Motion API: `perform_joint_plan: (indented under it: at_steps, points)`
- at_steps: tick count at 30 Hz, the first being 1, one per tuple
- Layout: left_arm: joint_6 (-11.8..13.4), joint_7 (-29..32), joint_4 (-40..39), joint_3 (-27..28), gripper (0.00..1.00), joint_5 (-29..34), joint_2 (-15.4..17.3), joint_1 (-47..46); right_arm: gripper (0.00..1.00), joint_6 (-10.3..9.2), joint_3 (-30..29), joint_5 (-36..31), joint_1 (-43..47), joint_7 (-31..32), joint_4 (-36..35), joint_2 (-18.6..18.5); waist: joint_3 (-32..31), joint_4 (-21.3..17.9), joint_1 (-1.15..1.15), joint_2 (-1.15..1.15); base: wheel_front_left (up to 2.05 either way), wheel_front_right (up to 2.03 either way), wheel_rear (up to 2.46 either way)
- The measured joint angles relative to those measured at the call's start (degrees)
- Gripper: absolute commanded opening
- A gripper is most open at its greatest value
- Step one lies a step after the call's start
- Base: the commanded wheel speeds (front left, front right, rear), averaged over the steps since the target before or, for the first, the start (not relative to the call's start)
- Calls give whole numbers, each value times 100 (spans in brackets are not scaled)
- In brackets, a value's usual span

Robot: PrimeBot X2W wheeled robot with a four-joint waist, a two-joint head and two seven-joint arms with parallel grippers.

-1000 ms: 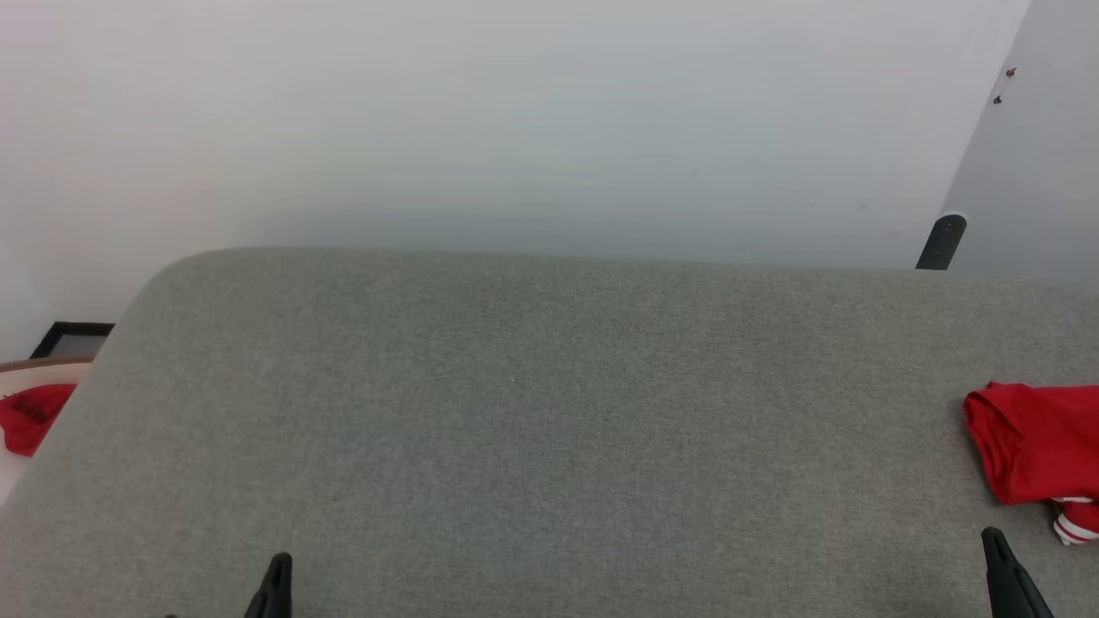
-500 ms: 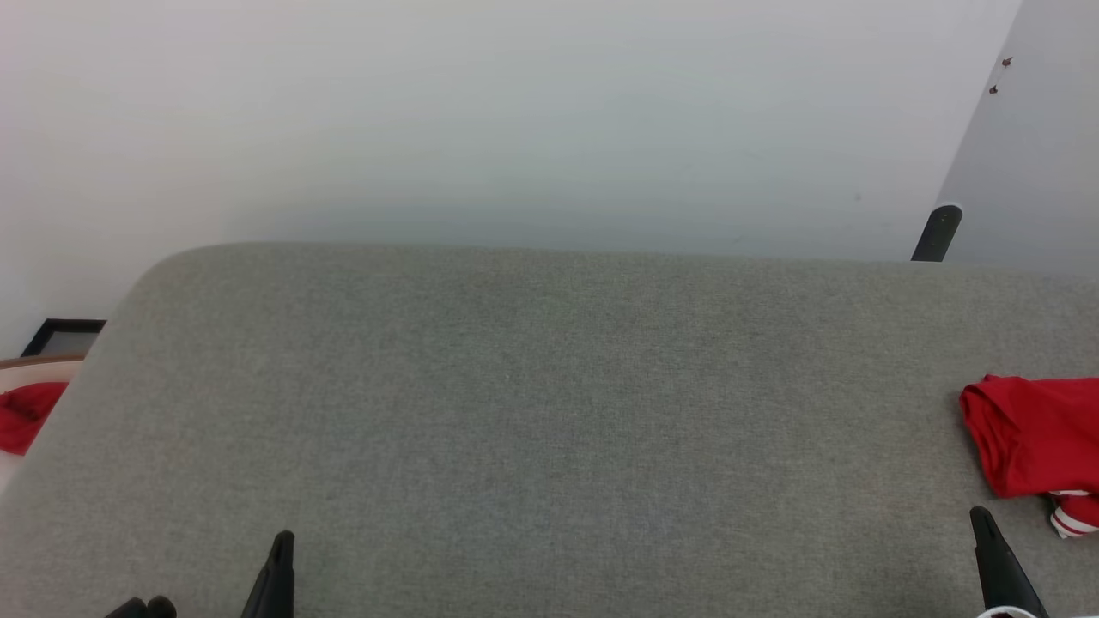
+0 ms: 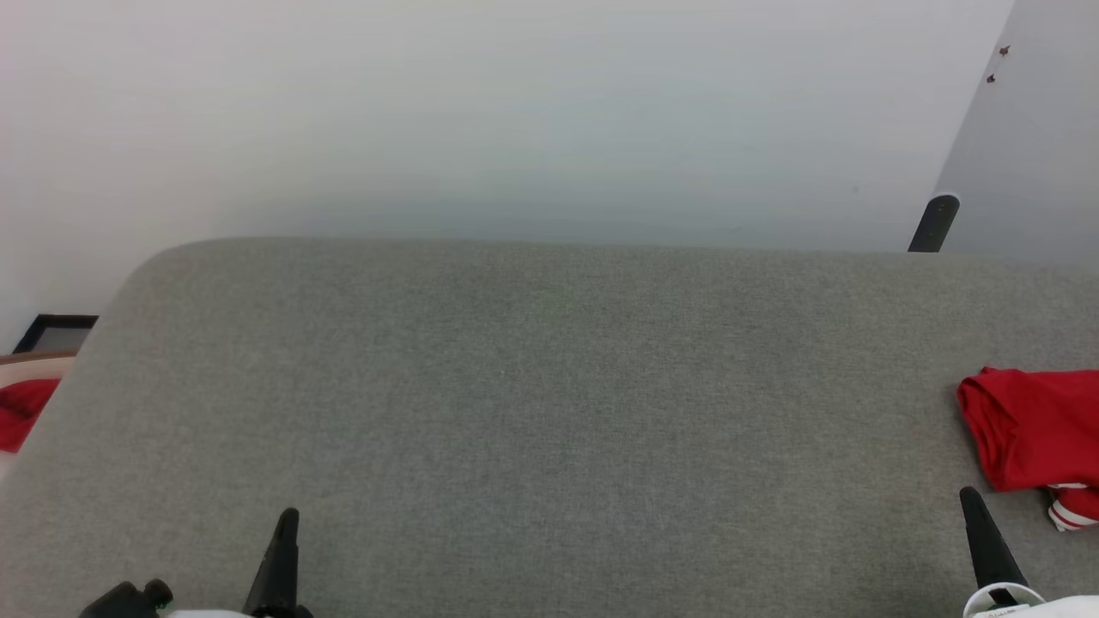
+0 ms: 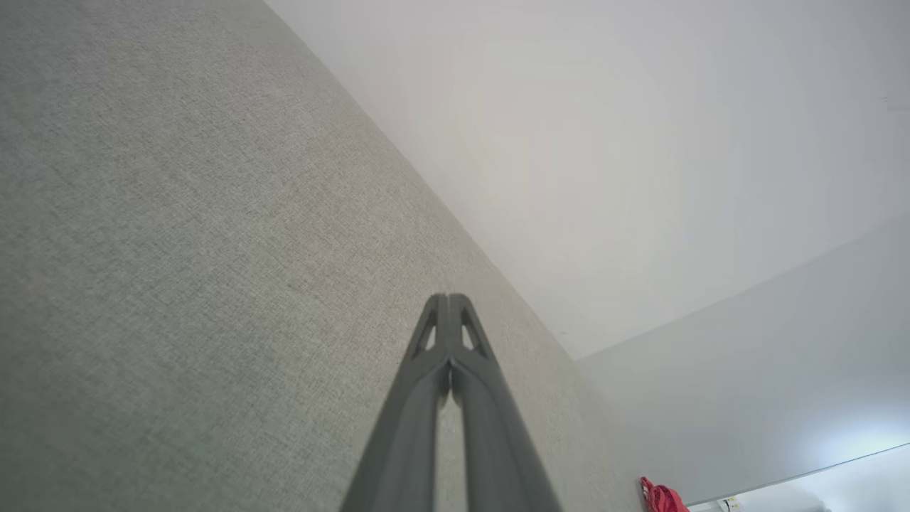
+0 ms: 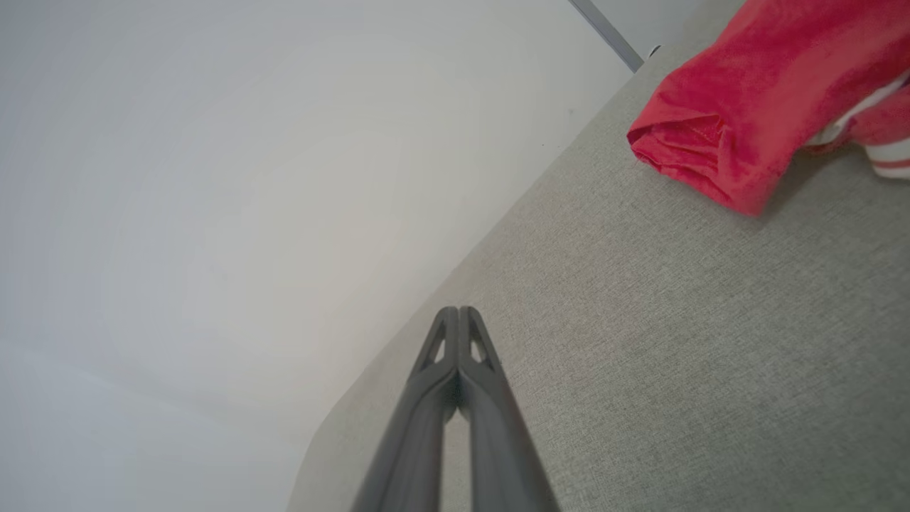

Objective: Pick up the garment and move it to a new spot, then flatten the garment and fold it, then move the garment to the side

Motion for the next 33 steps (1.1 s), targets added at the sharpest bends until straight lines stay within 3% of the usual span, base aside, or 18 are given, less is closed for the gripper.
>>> perform_joint_plan:
  at_steps: [33]
  points:
    - [-42, 516, 178, 223, 0, -1677, -279, -506, 0, -3, 38, 1691, -557, 225, 434, 87, 145, -106, 0, 0, 0, 0, 0]
